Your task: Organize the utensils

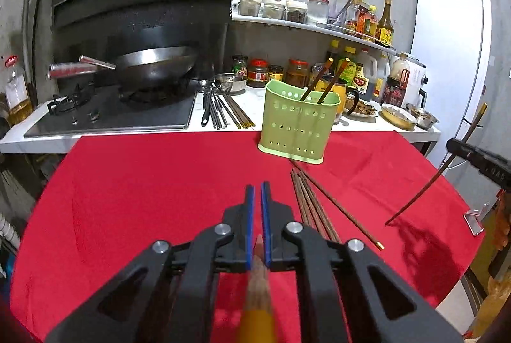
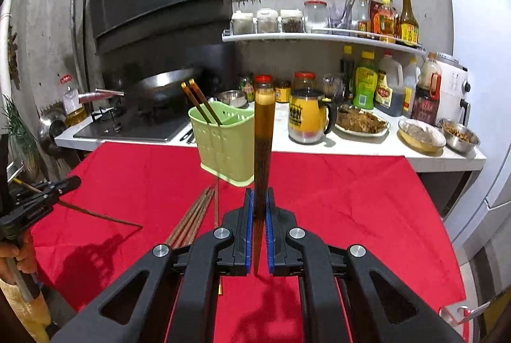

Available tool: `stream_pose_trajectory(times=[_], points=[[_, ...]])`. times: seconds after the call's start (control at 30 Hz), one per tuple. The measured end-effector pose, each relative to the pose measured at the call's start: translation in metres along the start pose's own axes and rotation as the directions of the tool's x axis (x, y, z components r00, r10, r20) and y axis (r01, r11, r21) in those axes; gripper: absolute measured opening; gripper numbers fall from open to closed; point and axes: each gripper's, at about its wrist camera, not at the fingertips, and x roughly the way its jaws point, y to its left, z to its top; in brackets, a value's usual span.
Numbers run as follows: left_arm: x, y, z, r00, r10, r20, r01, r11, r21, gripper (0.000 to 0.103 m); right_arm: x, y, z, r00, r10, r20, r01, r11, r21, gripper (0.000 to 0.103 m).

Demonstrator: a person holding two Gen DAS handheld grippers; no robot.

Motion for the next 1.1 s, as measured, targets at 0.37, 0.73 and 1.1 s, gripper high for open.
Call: stream_pose_trajectory(times=[0.37, 0.73, 1.1], points=[[-0.017, 0.004, 0.014, 0.998, -0.008, 0.059, 0.008, 1.0, 0.0, 0.003, 0.0, 0.002, 0.007, 1.0, 0.009, 0.03, -0.009, 1.0, 0.001, 0.006], [-0.002, 0.007, 0.076, 0.987, -0.007, 0.163, 0.001, 0.999, 0.037, 0.0, 0.015, 0.006, 0.055, 0.993, 0.0, 0.12, 0.005, 0.999, -0.042, 0.007], [0.051, 0.009, 0.108, 0.998, -0.016, 0.06, 0.012, 0.998, 0.063, 0.0, 0.045, 0.021, 0.085, 0.988, 0.032, 0.15, -0.02, 0.997, -0.08, 0.007]])
